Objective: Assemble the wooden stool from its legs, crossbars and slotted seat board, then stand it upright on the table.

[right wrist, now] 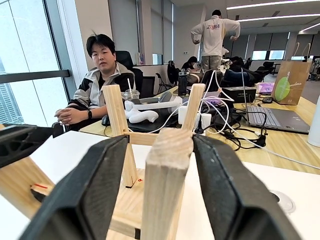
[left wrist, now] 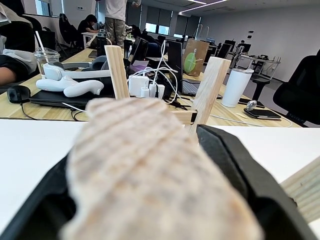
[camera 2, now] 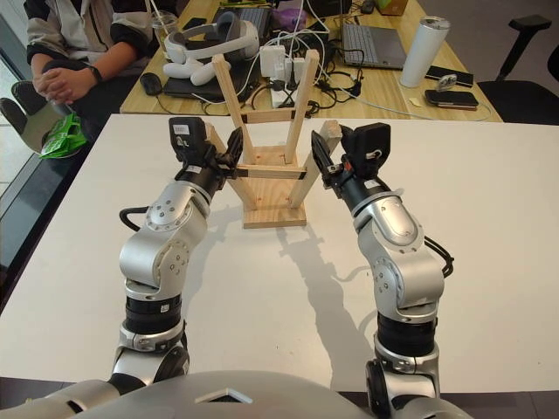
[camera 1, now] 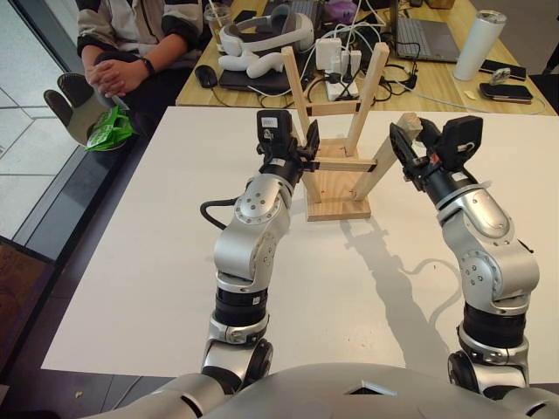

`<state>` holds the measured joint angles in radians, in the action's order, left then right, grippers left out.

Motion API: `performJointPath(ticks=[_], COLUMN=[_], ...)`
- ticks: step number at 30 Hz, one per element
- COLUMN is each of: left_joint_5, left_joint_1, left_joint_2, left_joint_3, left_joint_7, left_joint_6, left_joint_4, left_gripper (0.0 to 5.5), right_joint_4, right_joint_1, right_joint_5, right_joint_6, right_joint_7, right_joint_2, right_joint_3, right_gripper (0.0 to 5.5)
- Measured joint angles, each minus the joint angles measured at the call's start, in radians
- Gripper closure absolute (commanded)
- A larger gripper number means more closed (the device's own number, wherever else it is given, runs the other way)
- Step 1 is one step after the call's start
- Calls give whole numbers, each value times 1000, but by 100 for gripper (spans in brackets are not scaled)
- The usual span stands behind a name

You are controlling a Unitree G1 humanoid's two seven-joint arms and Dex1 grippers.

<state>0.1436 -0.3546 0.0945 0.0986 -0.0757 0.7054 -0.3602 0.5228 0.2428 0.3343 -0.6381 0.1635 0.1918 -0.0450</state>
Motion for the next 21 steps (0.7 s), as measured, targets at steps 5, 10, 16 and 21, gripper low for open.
performJointPath(ticks=[5, 10, 16, 21], left_joint_5=[5, 8, 5, 4], left_joint_1=[1, 2, -14, -19], left_joint_2=[0, 1, 16, 23], left_joint_3=[-14, -47, -95, -118], left_joint_7=[0, -2, -38, -64], left_joint_6=[0, -5, -64, -94], left_joint_4=[-15, -19, -18, -15], left_gripper=[267, 267, 267, 267], right_joint_4=[46, 93, 42, -61], right_joint_1=[155, 331, 185, 122], right_joint_5=[23, 77, 35, -15], right_joint_6=[43, -19, -193, -204], right_joint_7=[-59, -113, -144, -139], right_joint_2=[-24, -63, -75, -73], right_joint_3=[-71, -61, 133, 213], right_gripper=[316, 316, 316, 316])
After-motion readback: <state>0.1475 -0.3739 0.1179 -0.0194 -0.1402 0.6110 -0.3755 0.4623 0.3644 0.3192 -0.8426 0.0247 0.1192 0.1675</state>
